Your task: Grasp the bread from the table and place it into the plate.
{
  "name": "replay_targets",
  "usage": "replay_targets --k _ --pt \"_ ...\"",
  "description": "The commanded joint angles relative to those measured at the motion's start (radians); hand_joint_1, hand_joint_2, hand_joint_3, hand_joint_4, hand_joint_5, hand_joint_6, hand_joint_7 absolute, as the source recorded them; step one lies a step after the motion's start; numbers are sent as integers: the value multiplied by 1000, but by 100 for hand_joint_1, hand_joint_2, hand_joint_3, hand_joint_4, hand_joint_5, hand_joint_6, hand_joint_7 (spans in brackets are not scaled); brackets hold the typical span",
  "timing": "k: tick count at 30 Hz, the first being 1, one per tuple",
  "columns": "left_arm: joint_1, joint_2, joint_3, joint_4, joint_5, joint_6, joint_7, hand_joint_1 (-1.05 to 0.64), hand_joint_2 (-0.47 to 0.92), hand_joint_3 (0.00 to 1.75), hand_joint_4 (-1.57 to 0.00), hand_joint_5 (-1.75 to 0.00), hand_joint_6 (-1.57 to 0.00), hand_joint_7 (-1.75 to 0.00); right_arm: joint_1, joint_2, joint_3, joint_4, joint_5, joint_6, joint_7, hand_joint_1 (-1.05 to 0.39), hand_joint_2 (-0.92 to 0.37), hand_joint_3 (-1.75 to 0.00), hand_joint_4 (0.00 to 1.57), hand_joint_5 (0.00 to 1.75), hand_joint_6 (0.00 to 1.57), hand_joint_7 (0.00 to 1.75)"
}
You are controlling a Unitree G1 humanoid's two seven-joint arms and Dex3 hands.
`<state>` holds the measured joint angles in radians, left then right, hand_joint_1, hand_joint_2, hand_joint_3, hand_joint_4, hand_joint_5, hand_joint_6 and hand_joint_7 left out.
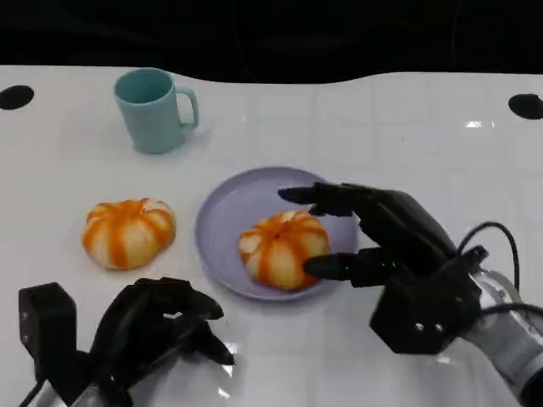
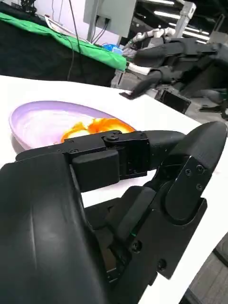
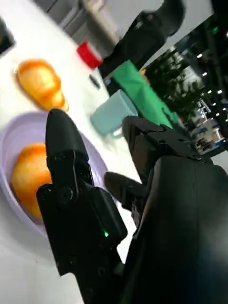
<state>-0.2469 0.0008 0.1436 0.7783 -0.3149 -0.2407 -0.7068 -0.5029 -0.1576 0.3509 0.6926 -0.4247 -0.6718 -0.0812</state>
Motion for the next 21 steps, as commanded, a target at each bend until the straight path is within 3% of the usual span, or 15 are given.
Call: replay_targets --k 1,5,6,7,8,10,15,21 --pt "19 6 -1 11 12 1 16 -105 78 1 -155 -52 -157 -22 49 18 -51 30 98 -85 14 -38 -92 -14 63 153 55 94" --pt "20 5 -4 8 14 -3 19 -105 78 1 -155 -52 -157 -22 86 30 -81 36 161 -129 50 -38 -91 -18 66 173 55 114" --pt "21 5 -4 7 15 -1 20 -105 78 1 -155 -52 -157 -22 96 32 -88 31 181 -134 65 -39 -88 -26 69 174 54 122" --pt "21 4 -4 5 15 4 23 -105 78 1 -155 -52 -157 -22 108 34 -95 23 203 -133 84 -39 -76 -51 72 174 52 130" --pt "21 3 -3 4 11 7 20 -105 78 1 -155 -52 -157 -23 123 35 -102 9 230 -129 110 -39 -70 -64 75 174 52 133" --pt "23 2 -3 -1 9 12 20 -105 78 0 -155 -52 -157 -22 155 34 -114 -21 279 -119 161 -39 -64 -80 75 175 52 141" --pt "32 0 -8 -23 12 23 29 -105 78 0 -155 -52 -157 -22 273 38 -140 -167 425 7 296 -38 -59 -85 63 175 50 149" --pt "35 3 -11 -30 9 28 22 -105 78 0 -153 -52 -157 -20 405 42 -170 -359 502 164 349 -35 -53 -93 50 175 45 153"
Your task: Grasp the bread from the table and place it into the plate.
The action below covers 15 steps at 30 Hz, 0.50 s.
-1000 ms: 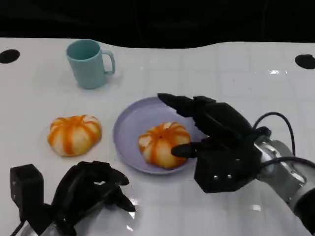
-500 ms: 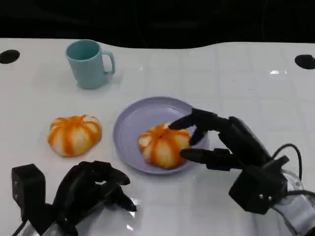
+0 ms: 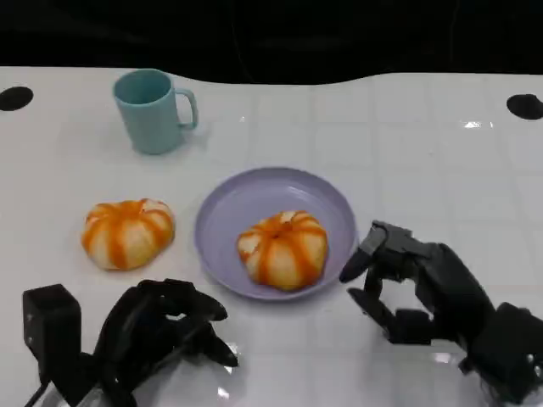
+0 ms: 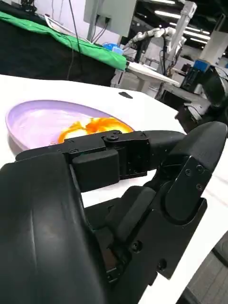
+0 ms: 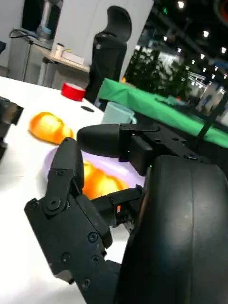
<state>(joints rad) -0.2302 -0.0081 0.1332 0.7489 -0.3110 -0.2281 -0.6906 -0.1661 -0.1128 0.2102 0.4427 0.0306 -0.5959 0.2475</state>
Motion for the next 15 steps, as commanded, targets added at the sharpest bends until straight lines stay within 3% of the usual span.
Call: replay_targets --k 1,15 --pt "18 11 0 -1 2 16 3 -105 78 0 -153 -52 -157 -19 84 -3 -33 -136 52 114 26 -35 -50 -98 52 175 45 155" --pt "12 12 -1 5 2 19 6 -105 78 0 -153 -53 -157 -21 268 2 -78 -380 155 363 106 -49 -51 -99 62 175 50 158"
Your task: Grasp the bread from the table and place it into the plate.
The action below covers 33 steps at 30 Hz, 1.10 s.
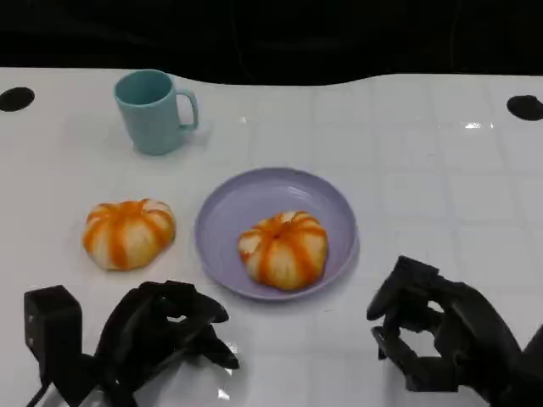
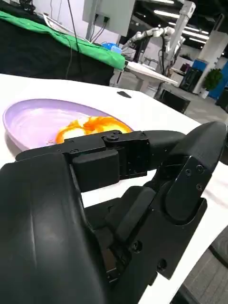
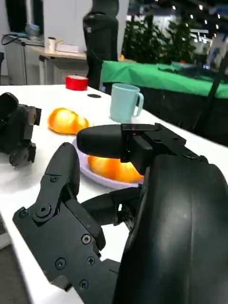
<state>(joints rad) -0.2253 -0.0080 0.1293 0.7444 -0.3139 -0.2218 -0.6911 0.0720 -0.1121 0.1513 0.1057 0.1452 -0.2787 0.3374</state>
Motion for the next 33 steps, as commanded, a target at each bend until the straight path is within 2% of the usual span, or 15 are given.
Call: replay_targets --k 1,4,12,21,26,33 --pt "8 12 2 8 6 11 8 -105 78 0 -153 -53 -157 -21 37 4 -22 -49 49 54 21 -49 -52 -99 61 175 50 157" --pt "9 13 2 6 6 13 10 -105 78 0 -152 -53 -157 -21 56 14 -30 -66 70 76 26 -50 -56 -95 61 175 51 154" --pt "9 15 6 3 -2 20 2 -105 77 0 -153 -54 -157 -21 63 32 -45 -40 90 72 51 -54 -58 -93 61 175 52 155" --pt "5 18 9 4 -2 24 9 -105 77 0 -153 -54 -157 -22 35 33 -78 29 132 75 126 -52 -52 -102 59 175 49 161" --pt "-2 21 10 19 4 11 7 -105 78 0 -153 -54 -157 -22 28 39 -84 56 118 69 130 -47 -58 -101 57 175 54 150" --pt "-5 19 11 28 5 5 5 -105 78 0 -153 -53 -157 -21 28 49 -90 64 120 63 141 -47 -58 -99 56 175 60 144"
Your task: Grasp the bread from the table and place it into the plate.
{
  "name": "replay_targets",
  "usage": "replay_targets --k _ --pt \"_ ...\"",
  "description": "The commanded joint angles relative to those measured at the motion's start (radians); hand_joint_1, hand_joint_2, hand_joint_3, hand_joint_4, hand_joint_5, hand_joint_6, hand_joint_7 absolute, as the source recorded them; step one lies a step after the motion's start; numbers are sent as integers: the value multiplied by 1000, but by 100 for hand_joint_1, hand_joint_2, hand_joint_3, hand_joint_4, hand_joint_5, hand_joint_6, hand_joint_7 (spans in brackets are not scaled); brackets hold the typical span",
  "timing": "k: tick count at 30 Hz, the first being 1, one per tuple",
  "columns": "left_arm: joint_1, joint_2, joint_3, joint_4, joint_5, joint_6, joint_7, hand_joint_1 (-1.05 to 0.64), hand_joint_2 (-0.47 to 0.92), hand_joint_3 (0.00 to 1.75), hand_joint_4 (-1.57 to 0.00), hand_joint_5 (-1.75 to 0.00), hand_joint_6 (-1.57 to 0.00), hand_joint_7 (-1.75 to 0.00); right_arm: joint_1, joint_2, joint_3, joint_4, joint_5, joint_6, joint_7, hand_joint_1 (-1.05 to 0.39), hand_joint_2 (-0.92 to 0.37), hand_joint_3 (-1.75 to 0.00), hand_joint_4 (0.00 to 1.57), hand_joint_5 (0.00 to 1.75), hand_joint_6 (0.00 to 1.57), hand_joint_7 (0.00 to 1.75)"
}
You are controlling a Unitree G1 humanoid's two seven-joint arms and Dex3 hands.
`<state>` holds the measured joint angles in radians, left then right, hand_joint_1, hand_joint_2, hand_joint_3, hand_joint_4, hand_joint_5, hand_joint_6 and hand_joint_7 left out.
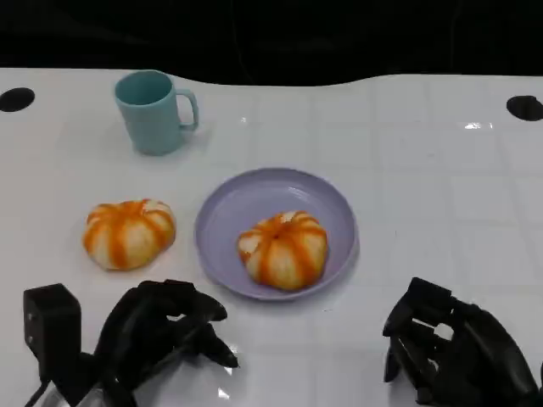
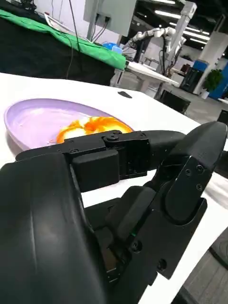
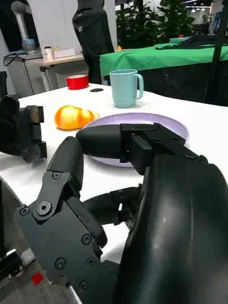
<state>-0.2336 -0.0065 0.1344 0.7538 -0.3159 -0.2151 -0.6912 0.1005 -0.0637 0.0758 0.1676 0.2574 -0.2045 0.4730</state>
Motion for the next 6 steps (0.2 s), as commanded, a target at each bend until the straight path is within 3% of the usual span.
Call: replay_targets --k 1,6 --pt "3 18 5 19 7 -3 4 -105 78 0 -153 -53 -157 -21 -1 3 -17 3 10 -12 7 -47 -58 -99 56 175 60 143" --pt "4 23 4 18 11 -7 3 -105 79 1 -152 -53 -157 -20 -7 14 -26 14 8 -27 12 -48 -58 -99 58 175 59 143"
